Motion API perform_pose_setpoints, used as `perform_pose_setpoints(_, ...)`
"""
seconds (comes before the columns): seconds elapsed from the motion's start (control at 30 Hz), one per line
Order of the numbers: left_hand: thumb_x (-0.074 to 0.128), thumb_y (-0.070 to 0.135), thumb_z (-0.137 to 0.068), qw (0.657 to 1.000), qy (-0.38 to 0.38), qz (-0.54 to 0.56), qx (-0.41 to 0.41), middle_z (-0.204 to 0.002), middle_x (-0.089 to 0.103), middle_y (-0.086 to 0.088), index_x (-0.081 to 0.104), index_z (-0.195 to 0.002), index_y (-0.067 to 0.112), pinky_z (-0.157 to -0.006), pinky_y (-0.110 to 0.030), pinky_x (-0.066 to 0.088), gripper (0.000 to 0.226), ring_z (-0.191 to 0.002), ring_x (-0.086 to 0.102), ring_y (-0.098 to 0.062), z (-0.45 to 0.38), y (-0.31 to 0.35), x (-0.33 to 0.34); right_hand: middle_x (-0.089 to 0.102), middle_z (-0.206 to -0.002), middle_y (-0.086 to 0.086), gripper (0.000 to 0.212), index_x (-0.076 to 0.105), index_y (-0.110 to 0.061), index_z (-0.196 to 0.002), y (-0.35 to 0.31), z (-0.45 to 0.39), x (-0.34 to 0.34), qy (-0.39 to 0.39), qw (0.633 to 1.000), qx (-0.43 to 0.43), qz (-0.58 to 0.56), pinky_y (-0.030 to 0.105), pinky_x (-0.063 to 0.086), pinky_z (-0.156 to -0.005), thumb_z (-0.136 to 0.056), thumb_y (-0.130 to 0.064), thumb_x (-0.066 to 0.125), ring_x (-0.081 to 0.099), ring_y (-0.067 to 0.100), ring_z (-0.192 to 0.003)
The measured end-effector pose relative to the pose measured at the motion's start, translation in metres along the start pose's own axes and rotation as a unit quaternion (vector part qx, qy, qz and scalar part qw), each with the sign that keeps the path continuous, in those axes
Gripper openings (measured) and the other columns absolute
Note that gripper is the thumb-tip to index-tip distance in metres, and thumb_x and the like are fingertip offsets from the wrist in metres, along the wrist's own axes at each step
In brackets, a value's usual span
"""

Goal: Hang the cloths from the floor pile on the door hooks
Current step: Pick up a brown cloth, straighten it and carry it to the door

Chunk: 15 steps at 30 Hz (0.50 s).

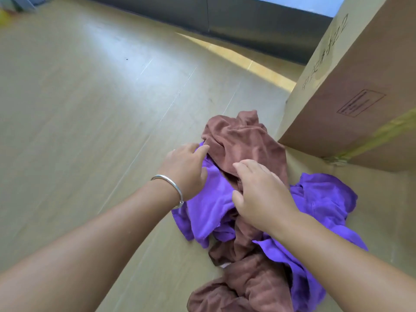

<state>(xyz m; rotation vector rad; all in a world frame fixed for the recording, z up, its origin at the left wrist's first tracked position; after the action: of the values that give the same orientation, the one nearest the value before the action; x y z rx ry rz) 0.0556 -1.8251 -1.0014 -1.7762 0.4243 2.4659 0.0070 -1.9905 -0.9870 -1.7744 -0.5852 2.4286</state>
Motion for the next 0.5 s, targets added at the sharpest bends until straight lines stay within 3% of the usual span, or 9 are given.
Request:
perform_pose_setpoints(0.13,0.041,0.017,-0.092,1.000,0.006,0.017,-0.009,-0.135,0.049,-0.004,0.034,-0.144,0.023,-0.093,-0.038,0.040,0.053,-0.118,0.049,-0.028,-0.045,-0.029,0.029,0.044,-0.130,-0.001,0.040,0.046,-0.014,-0.125,-0.001,-0.061,0.034,0.021,0.999,-0.011,-0.045,0.031,0.040,-0.089,-0.087,-0.023,0.053,0.044,0.020,-0.118)
perform_pose_setpoints(0.27,0.039,0.019,-0.094,1.000,0.017,0.004,-0.015,-0.134,0.051,-0.004,0.040,-0.140,0.022,-0.089,-0.037,0.039,0.046,-0.115,0.051,-0.028,-0.074,-0.048,0.051,0.047,-0.123,0.002,0.035,0.046,-0.014,-0.117,-0.003,-0.108,0.058,0.047,0.998,-0.031,-0.001,0.031,0.037,-0.081,-0.087,-0.028,0.056,0.047,0.022,-0.114)
perform_pose_setpoints(0.37,0.037,0.028,-0.097,1.000,0.011,0.000,-0.013,-0.135,0.050,-0.005,0.041,-0.140,0.022,-0.092,-0.038,0.041,0.044,-0.117,0.051,-0.029,-0.077,-0.055,0.060,0.049,-0.122,0.005,0.038,0.047,-0.012,-0.118,0.003,-0.121,0.072,0.057,0.996,-0.016,0.068,0.032,0.037,-0.086,-0.086,-0.031,0.057,0.048,0.024,-0.113)
perform_pose_setpoints(0.5,0.039,0.035,-0.097,1.000,-0.003,-0.007,0.004,-0.134,0.049,-0.004,0.041,-0.137,0.021,-0.094,-0.040,0.044,0.043,-0.117,0.050,-0.028,-0.068,-0.051,0.059,0.051,-0.122,0.005,0.044,0.048,-0.013,-0.120,0.024,-0.110,0.079,0.010,0.987,0.009,0.158,0.034,0.034,-0.098,-0.082,-0.032,0.057,0.047,0.023,-0.116)
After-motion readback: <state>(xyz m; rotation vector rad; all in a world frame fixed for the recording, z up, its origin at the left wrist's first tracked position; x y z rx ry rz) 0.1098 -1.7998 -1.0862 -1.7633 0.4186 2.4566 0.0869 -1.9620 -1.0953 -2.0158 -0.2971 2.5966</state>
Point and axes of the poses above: each hand's wrist, its own z-axis away from the middle knuckle, its own x-axis out of the palm, y = z × x, the point moved 3 cm from there along -z, towards the middle knuckle
